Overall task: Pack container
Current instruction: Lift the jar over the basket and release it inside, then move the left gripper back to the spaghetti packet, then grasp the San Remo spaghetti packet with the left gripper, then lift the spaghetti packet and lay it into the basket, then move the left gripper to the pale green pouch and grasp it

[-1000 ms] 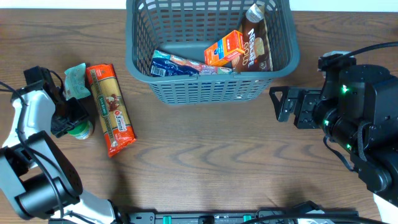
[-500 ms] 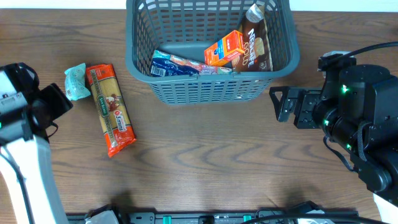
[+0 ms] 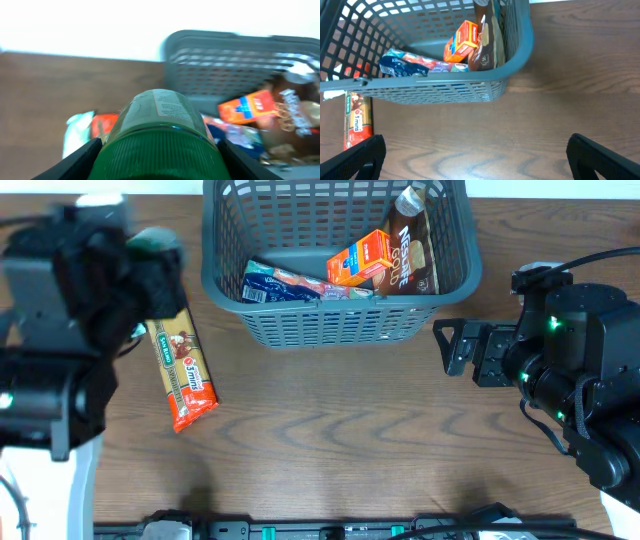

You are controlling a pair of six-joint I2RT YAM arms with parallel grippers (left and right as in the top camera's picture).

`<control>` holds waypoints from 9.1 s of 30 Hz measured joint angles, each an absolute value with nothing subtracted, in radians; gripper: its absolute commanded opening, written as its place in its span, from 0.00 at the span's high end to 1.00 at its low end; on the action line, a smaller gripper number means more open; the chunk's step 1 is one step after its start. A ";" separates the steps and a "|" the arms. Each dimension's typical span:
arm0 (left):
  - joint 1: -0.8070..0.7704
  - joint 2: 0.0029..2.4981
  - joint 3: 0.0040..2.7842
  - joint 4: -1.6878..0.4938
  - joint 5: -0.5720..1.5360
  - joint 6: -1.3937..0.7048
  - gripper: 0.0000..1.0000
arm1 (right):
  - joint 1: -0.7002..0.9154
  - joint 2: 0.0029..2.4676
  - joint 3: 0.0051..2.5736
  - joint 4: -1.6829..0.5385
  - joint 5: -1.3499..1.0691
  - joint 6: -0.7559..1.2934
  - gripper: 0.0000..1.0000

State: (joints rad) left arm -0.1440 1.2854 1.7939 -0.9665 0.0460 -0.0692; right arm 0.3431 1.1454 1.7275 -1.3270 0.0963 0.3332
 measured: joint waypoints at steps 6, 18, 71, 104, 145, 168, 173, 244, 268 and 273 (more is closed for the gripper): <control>-0.319 1.487 1.892 -0.972 0.043 -0.029 0.62 | 0.343 1.145 1.728 -1.327 0.096 0.333 0.01; -0.413 1.691 1.891 -1.063 -0.072 -0.026 0.61 | 0.343 1.145 1.728 -1.327 0.096 0.333 0.01; 0.414 1.636 1.268 -0.777 0.236 -0.072 0.01 | 0.343 1.145 1.728 -1.327 0.096 0.333 0.01; 0.107 1.867 1.268 -0.694 0.007 0.023 0.01 | 0.343 1.145 1.728 -1.327 0.096 0.333 0.01; 0.106 1.948 1.280 -0.689 -0.008 -0.025 0.94 | 0.343 1.145 1.728 -1.327 0.096 0.333 0.01; 0.108 1.401 1.243 -0.706 -0.079 -0.104 0.94 | 0.343 1.145 1.728 -1.327 0.096 0.333 0.01; 0.089 1.245 1.269 -0.610 -0.116 -0.007 0.94 | 0.343 1.145 1.728 -1.327 0.096 0.333 0.01; 0.091 1.126 1.351 -0.461 -0.289 0.208 0.02 | 0.343 1.145 1.728 -1.327 0.096 0.333 0.01; 0.321 1.771 1.353 -0.450 -0.047 0.105 0.02 | 0.343 1.145 1.728 -1.327 0.093 0.333 0.01; 0.355 1.881 1.353 -0.411 -0.043 0.104 0.02 | 0.343 1.145 1.728 -1.327 0.094 0.333 0.01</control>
